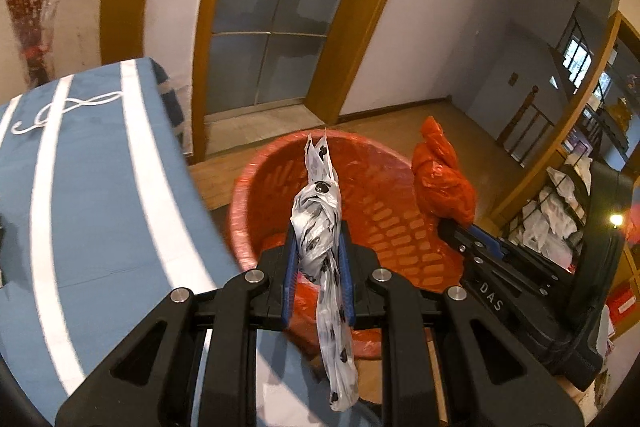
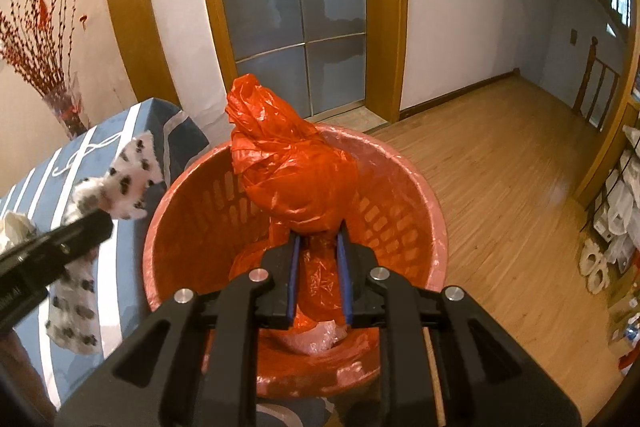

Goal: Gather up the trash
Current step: 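Carry the patterned bag and red-orange bags over the orange basket, then open both tools to release the bags into the basket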

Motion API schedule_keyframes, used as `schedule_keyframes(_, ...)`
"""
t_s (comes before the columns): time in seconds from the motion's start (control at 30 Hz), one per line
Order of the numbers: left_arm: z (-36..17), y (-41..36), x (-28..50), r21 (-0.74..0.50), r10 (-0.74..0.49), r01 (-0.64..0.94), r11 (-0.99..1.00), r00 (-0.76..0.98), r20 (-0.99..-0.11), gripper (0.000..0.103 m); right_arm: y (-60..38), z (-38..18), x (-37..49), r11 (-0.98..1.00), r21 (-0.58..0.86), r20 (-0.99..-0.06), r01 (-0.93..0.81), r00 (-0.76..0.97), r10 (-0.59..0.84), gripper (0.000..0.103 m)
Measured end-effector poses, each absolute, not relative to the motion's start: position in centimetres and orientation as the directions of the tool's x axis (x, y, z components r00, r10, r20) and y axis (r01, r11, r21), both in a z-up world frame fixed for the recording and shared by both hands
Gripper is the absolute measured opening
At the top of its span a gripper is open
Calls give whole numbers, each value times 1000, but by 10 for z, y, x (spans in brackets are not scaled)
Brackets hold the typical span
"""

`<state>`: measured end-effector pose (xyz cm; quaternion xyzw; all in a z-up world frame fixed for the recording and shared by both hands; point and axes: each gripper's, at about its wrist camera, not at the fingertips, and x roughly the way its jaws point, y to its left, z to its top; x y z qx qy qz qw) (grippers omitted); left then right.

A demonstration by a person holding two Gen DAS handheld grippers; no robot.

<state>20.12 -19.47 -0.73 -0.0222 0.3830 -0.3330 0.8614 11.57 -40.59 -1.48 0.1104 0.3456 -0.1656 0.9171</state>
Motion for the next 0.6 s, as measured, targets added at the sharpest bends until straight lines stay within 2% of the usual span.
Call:
schedule_keyframes(0.17, -12, -208, 204, -306, -605, 570, 762, 459, -651, 18, -423, -19, 119, 910, 144, -677, 390, 709, -197, 19)
schedule_keyframes(0.37, -21, -216, 209, -312, -598, 565, 764, 439, -670, 20, -438, -23, 127, 895, 192, -683, 403, 710, -173, 25)
schedule_keyframes(0.4, -22, -218, 210, -311, -595, 562, 766, 437, -675, 22, -440, -24, 127, 893, 198, -684, 404, 709, -169, 28)
schedule_keyframes(0.47, -24, -217, 211, -308, -585, 552, 775, 439, -682, 42, -443, -26, 127, 890, 202, -686, 409, 707, -170, 33)
schedule_keyframes(0.6, -28, -210, 214, -297, -560, 528, 796, 453, -694, 47, -445, -29, 126, 887, 194, -688, 419, 702, -181, 45)
